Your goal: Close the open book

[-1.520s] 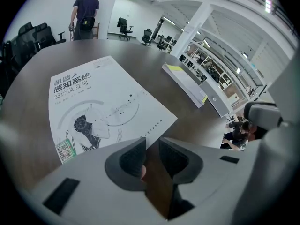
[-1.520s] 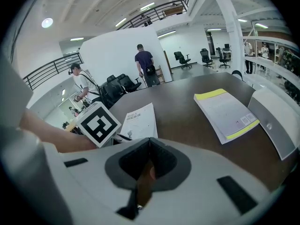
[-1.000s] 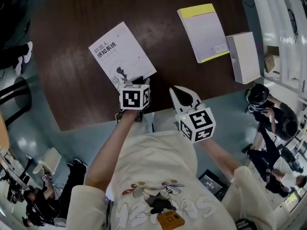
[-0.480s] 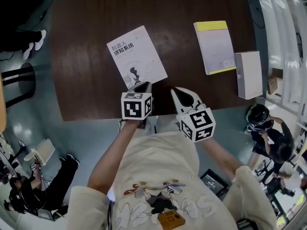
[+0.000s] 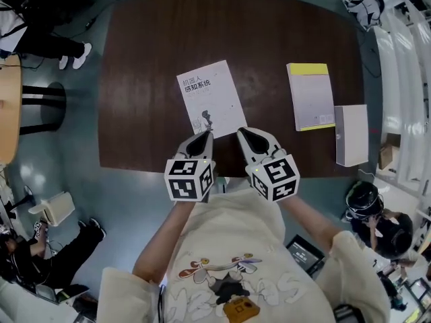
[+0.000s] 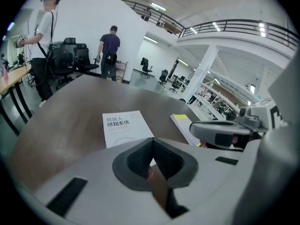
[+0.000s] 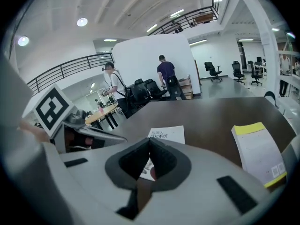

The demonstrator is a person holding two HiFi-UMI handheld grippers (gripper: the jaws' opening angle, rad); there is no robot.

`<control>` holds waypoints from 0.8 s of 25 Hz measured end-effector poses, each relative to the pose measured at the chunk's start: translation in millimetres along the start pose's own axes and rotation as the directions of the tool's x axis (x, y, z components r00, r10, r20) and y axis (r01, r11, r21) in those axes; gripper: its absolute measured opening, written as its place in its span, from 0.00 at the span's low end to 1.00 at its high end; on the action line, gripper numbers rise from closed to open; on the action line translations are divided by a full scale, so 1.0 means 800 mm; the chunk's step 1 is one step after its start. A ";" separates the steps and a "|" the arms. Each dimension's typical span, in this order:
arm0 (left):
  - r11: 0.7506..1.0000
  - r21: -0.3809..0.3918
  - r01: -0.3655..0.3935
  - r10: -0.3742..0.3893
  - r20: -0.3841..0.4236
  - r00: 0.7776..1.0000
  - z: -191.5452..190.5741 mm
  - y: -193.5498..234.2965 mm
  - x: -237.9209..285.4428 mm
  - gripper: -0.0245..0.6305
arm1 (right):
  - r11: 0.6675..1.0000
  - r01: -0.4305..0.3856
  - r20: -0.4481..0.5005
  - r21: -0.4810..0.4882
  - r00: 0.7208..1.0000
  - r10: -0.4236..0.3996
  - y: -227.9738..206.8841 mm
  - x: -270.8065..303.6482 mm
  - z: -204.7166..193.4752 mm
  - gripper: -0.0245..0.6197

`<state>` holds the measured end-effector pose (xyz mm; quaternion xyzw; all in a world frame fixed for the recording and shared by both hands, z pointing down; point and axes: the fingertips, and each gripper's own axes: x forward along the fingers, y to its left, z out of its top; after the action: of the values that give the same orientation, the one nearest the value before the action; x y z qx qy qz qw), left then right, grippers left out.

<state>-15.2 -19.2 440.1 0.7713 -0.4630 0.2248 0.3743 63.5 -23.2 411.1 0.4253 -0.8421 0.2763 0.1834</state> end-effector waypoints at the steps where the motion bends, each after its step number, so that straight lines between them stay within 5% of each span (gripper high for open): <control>1: 1.000 0.002 -0.006 0.006 0.027 1.000 0.007 -0.001 -0.011 0.05 | 1.000 -0.007 0.007 -0.007 1.000 0.007 0.006 0.000 0.004 0.05; 9: 0.998 -0.005 -0.057 0.057 0.187 0.981 0.035 -0.004 -0.081 0.05 | 0.997 -0.016 0.077 -0.079 0.997 0.022 0.050 -0.007 0.037 0.05; 20: 0.996 -0.063 -0.070 0.084 0.252 0.964 0.026 -0.012 -0.104 0.05 | 0.996 -0.048 0.082 -0.080 0.995 0.054 0.072 -0.014 0.038 0.05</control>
<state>-46.0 12.7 366.3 0.7649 -0.5427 0.1257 0.3234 20.8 -7.0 363.6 0.4074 -0.8698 0.2296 0.1570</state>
